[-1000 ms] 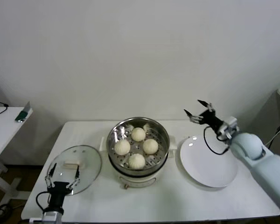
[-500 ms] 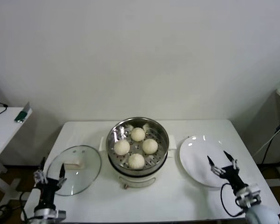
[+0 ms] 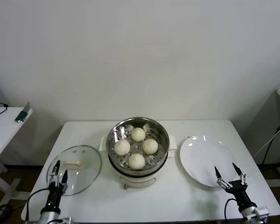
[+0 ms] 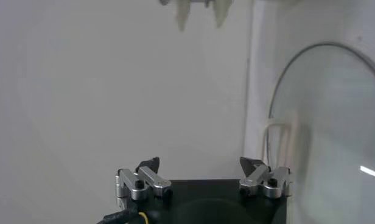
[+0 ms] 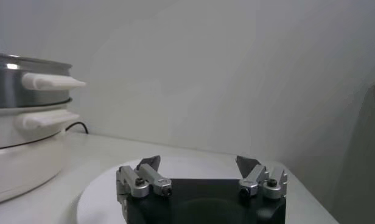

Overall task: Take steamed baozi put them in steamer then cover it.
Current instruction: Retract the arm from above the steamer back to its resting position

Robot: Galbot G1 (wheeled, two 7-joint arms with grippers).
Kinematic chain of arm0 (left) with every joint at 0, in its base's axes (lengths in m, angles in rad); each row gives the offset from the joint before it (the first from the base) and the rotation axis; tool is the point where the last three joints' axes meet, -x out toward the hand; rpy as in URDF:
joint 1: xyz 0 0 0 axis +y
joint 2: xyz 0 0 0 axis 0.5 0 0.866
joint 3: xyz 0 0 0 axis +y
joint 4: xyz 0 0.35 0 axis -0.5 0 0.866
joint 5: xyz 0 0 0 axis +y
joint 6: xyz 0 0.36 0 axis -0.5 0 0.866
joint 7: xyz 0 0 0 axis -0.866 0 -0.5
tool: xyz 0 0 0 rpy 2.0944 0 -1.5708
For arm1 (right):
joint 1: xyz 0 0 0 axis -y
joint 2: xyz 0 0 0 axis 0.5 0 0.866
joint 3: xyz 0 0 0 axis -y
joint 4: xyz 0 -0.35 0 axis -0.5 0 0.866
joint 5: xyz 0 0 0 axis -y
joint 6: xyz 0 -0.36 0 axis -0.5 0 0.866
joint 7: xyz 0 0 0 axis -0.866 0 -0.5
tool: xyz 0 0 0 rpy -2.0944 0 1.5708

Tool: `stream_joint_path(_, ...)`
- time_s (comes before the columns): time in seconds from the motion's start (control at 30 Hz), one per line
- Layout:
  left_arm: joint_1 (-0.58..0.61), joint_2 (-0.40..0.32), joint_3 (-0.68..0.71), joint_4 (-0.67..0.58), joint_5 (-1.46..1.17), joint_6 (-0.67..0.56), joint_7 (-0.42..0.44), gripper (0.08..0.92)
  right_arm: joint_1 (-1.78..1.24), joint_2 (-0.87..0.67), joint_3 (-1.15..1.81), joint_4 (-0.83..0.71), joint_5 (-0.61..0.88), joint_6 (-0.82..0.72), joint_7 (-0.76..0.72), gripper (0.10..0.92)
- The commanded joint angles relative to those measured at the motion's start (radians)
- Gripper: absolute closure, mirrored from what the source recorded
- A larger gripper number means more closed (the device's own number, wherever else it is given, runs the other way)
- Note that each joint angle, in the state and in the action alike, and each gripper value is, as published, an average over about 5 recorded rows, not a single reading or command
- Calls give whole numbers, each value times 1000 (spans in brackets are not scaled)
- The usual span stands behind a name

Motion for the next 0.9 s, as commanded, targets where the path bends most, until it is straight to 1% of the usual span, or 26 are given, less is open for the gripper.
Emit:
stream_joint_path(0.03,-54,7,17,92,150,17,-16,177,-55,33,37,34,-14,38,-1,203)
stream_joint_path(0.23,-138,7,25,188,154,3,-11,177,-74,35,46,50,-7,45,-2,203)
stream_joint_path(0.63,-291,26,45,343,151,3,-6,177,-100,57,62,88,-9,46,-1,203)
stream_joint_path(0.8,-321,31,51,380,144,0,-12,177,-105,67,64,91,-14,46,-5,203)
stream_joint_path(0.9,-328,33,53,391,143,-1,-15,209,-106,70,63,92,-15,45,-15,203)
